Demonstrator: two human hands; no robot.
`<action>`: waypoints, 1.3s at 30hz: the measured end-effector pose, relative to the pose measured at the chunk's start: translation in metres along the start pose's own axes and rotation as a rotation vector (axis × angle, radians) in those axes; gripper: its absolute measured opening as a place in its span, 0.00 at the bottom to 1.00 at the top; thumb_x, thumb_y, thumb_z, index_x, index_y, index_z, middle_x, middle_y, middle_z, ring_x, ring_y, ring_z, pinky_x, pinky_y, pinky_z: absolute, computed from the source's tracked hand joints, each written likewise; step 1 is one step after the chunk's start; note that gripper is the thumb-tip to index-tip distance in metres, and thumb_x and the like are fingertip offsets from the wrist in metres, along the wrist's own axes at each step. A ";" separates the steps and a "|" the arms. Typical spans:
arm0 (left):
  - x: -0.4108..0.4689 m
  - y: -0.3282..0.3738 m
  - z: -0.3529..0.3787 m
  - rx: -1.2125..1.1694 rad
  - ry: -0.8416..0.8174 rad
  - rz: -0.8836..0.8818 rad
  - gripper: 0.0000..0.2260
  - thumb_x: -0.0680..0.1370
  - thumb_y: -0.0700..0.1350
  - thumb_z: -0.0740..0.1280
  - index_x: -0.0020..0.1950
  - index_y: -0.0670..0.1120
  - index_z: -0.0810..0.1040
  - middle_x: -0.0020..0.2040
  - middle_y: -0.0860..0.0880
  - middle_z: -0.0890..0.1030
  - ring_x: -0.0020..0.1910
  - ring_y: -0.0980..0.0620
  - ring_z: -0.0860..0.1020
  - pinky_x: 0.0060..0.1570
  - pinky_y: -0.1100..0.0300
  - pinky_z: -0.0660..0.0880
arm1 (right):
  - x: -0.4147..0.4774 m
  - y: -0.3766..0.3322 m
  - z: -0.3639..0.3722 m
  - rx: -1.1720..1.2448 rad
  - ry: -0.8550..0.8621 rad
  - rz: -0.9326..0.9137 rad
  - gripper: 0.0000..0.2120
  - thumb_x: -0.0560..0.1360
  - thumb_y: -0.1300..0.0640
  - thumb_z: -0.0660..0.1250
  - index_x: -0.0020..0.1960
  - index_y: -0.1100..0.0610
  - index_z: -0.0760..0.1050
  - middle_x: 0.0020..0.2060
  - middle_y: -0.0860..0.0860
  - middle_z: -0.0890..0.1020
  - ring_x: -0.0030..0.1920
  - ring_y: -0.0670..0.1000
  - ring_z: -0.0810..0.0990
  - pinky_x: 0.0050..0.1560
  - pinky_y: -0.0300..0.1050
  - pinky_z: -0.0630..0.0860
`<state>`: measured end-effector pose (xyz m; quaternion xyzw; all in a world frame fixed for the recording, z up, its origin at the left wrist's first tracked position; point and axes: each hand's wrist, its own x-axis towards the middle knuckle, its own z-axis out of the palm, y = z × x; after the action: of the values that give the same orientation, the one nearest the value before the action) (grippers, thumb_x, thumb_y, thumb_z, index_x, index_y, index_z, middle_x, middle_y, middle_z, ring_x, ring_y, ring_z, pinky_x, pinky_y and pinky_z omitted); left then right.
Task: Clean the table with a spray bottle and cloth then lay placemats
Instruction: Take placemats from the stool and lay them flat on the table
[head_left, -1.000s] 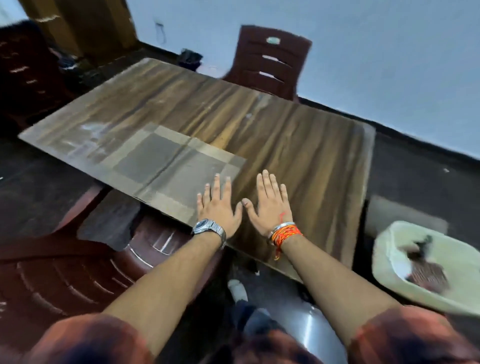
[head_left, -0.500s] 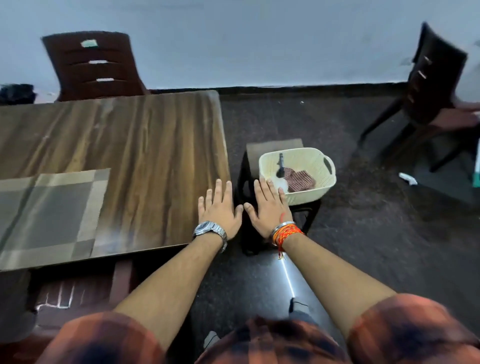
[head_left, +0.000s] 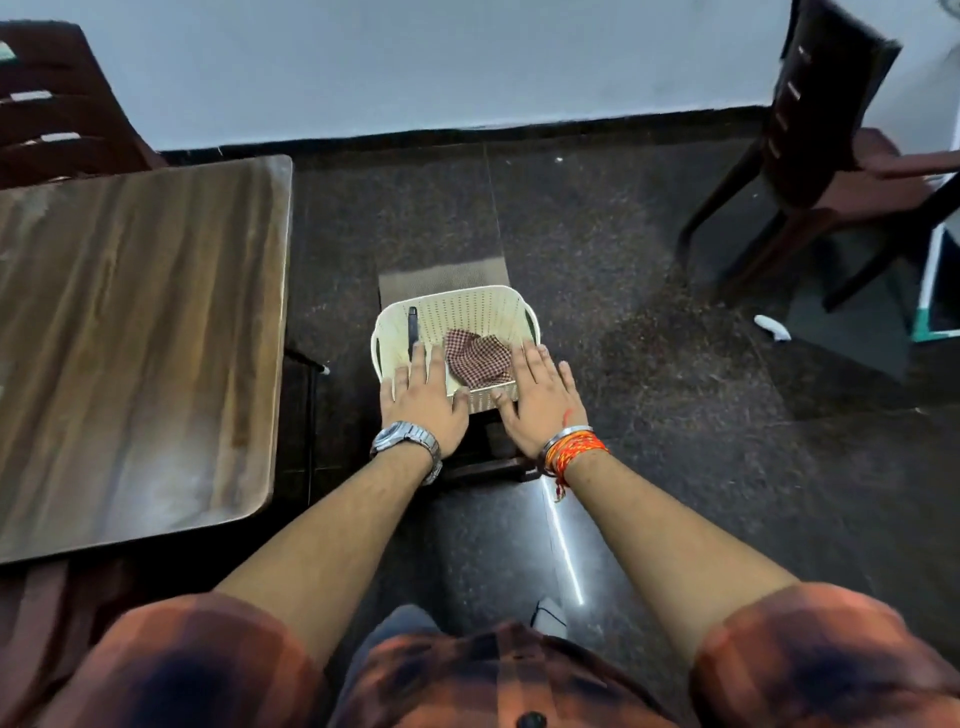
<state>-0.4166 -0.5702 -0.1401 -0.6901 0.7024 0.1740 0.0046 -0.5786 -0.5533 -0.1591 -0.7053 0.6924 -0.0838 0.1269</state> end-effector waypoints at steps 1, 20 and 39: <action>0.004 0.008 0.001 -0.016 -0.012 -0.029 0.32 0.81 0.58 0.55 0.82 0.49 0.47 0.82 0.47 0.47 0.79 0.43 0.53 0.76 0.44 0.48 | 0.008 0.008 -0.001 0.006 -0.025 -0.009 0.32 0.79 0.44 0.52 0.78 0.55 0.47 0.77 0.50 0.50 0.77 0.50 0.48 0.75 0.52 0.43; 0.227 0.081 -0.013 -0.239 -0.083 -0.188 0.34 0.81 0.56 0.56 0.82 0.46 0.44 0.82 0.46 0.45 0.80 0.44 0.52 0.78 0.50 0.49 | 0.275 0.088 -0.011 -0.081 -0.274 -0.241 0.29 0.80 0.45 0.50 0.77 0.56 0.51 0.78 0.51 0.49 0.77 0.51 0.49 0.75 0.53 0.46; 0.356 0.165 0.037 -0.307 -0.162 -0.910 0.35 0.82 0.60 0.54 0.81 0.45 0.43 0.82 0.46 0.47 0.80 0.46 0.50 0.77 0.49 0.47 | 0.502 0.144 0.079 -0.132 -0.753 -0.620 0.26 0.77 0.52 0.61 0.73 0.50 0.59 0.76 0.54 0.54 0.72 0.61 0.59 0.66 0.61 0.67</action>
<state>-0.6025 -0.9073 -0.2235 -0.9041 0.2932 0.3089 0.0332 -0.6798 -1.0507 -0.3062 -0.8660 0.3599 0.1872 0.2923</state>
